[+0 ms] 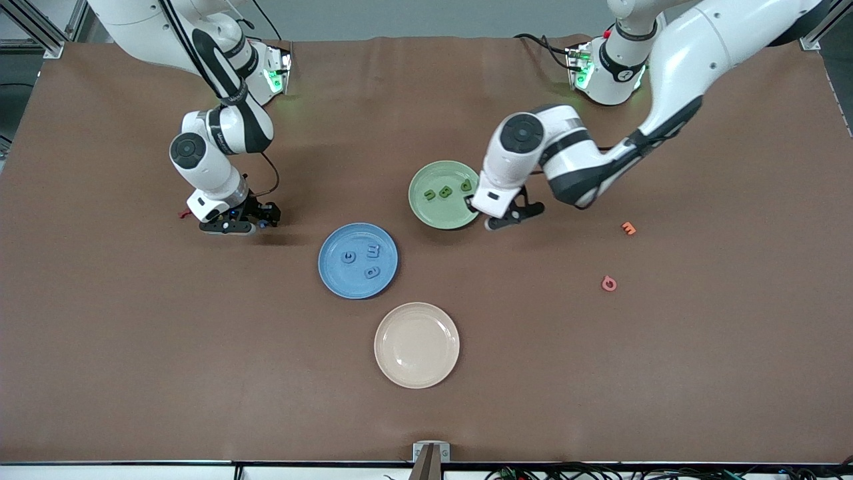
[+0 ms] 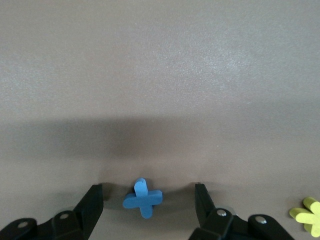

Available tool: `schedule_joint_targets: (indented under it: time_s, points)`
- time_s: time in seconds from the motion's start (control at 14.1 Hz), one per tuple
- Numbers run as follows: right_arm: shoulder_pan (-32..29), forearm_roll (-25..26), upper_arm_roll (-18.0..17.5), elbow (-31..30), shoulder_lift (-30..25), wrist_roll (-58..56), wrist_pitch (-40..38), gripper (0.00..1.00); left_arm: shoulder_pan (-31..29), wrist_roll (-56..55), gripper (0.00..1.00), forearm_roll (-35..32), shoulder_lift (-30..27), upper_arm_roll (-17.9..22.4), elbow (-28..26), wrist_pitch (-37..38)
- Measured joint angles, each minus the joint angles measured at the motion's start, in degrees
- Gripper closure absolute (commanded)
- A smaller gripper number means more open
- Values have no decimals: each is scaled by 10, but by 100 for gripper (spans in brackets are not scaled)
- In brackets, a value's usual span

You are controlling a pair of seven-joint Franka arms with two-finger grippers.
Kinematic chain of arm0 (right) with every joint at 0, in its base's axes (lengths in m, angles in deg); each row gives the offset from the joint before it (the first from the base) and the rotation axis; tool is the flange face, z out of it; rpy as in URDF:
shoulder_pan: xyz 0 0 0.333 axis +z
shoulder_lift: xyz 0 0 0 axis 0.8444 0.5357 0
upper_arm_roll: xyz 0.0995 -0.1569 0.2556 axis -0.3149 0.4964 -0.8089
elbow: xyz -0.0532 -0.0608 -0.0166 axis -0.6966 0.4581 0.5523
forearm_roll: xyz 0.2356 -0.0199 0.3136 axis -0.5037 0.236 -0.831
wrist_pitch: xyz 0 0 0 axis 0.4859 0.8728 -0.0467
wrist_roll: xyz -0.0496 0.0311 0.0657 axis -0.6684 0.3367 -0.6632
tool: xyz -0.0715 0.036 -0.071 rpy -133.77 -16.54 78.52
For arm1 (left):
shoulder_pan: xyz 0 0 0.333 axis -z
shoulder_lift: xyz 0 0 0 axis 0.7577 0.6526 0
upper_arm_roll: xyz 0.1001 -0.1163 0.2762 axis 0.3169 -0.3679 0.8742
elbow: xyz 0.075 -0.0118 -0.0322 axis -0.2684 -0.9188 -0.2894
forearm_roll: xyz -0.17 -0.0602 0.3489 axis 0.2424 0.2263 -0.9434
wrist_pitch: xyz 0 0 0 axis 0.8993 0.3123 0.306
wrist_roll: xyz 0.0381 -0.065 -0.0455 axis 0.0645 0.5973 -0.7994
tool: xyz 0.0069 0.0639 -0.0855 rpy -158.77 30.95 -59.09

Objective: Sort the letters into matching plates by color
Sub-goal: 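Carry the green N to the green plate while the right gripper grasps the X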

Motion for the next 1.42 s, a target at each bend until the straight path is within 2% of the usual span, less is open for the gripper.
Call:
schedule_joint_targets:
  time_s: [0.28,0.42,0.57,0.71,0.92,1.06,1.42]
  points:
    - [0,0,-1,1,0,0,0,46,89,-94,76,1,0,20,10,3]
    - [0,0,-1,2,0,0,-1,51,108,-120,76,1,1,21,10,6]
    - [0,0,-2,3,-1,0,-2,61,121,-132,76,2,4,23,9,7]
    - [0,0,-2,4,-3,0,-2,66,145,-140,76,2,6,42,9,6]
    - [0,0,-3,4,-4,-1,-3,85,198,-151,76,4,9,86,11,-4]
    - [0,0,-3,4,-4,-2,-3,97,218,-154,76,8,13,100,17,-9]
    - [0,0,-3,4,-4,-2,-3,99,231,-154,72,8,20,114,31,-17]
